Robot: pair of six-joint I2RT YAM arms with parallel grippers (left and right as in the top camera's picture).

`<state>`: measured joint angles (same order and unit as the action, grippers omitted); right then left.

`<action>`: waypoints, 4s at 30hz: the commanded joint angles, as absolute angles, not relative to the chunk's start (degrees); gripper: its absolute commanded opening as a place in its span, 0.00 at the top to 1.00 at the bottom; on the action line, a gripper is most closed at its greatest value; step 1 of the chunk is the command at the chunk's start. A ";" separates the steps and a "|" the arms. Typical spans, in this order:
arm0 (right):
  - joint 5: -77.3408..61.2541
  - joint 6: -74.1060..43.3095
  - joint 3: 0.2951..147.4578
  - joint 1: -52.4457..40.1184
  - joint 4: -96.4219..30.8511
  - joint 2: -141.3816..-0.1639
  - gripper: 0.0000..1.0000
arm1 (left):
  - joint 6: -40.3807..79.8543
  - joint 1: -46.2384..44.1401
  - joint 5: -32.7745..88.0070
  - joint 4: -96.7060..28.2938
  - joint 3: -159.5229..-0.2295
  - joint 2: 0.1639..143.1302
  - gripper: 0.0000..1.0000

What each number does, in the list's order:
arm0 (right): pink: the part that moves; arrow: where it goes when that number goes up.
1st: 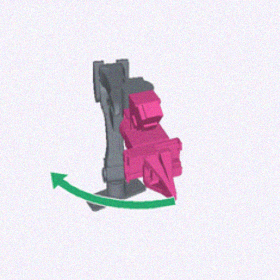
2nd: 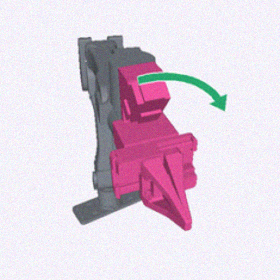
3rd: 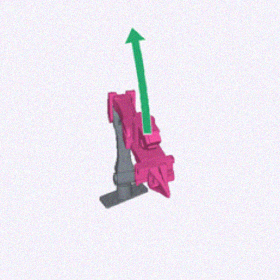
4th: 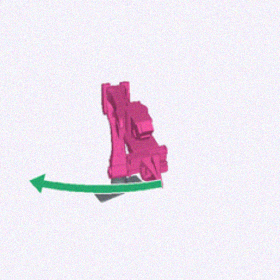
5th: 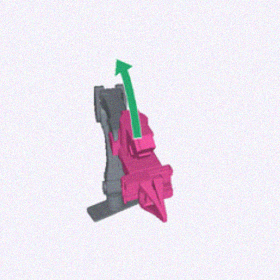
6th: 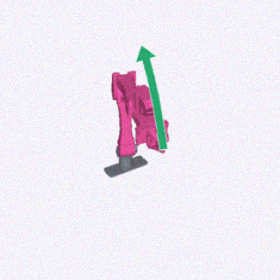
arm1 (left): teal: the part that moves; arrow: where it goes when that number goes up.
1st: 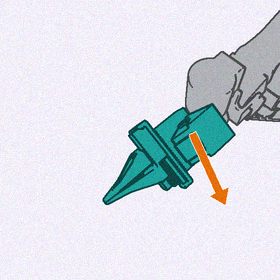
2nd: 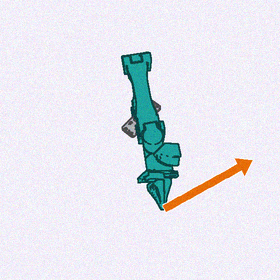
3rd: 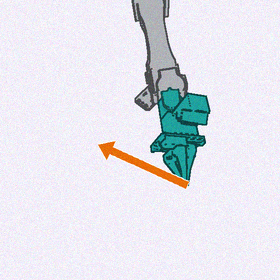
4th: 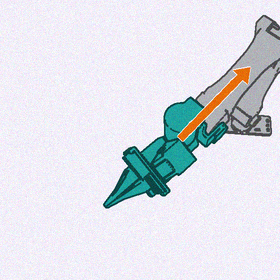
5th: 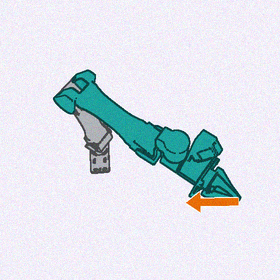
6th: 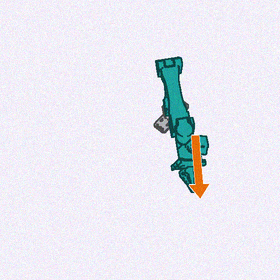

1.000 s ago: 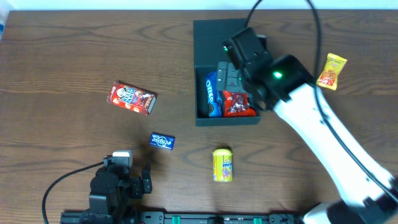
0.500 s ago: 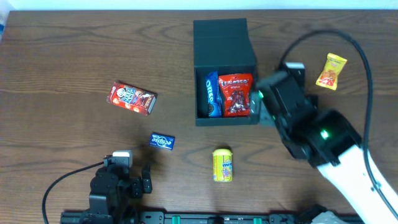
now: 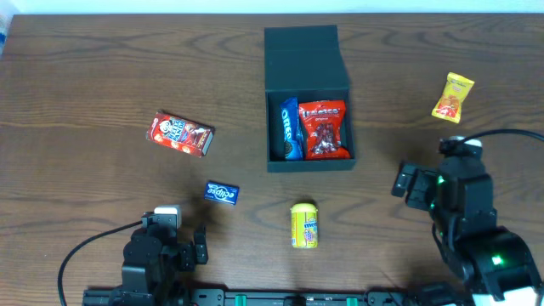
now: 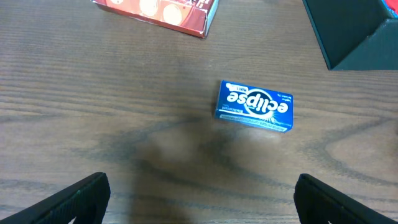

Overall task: Pack container
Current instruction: 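Open the right gripper and retract the right arm to rest, then move the left gripper to the red Hello Panda box, then close the left gripper on the Hello Panda box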

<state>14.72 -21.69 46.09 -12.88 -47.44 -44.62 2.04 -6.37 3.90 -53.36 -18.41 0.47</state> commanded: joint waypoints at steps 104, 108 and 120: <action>4.91 -19.66 41.89 -7.57 -53.60 -45.71 0.01 | 58.57 1.23 9.72 -71.79 -89.67 99.68 0.04; 4.91 -19.66 41.89 -7.57 -53.60 -45.71 0.01 | 59.40 3.01 13.23 -69.89 -91.68 106.24 0.04; 4.91 -19.66 41.89 -7.57 -53.60 -45.71 0.01 | 62.00 3.86 11.94 -62.26 -94.67 117.38 0.04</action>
<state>4.67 -20.32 41.80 -7.99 -53.54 -45.87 61.21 3.40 13.32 -62.33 -93.69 116.07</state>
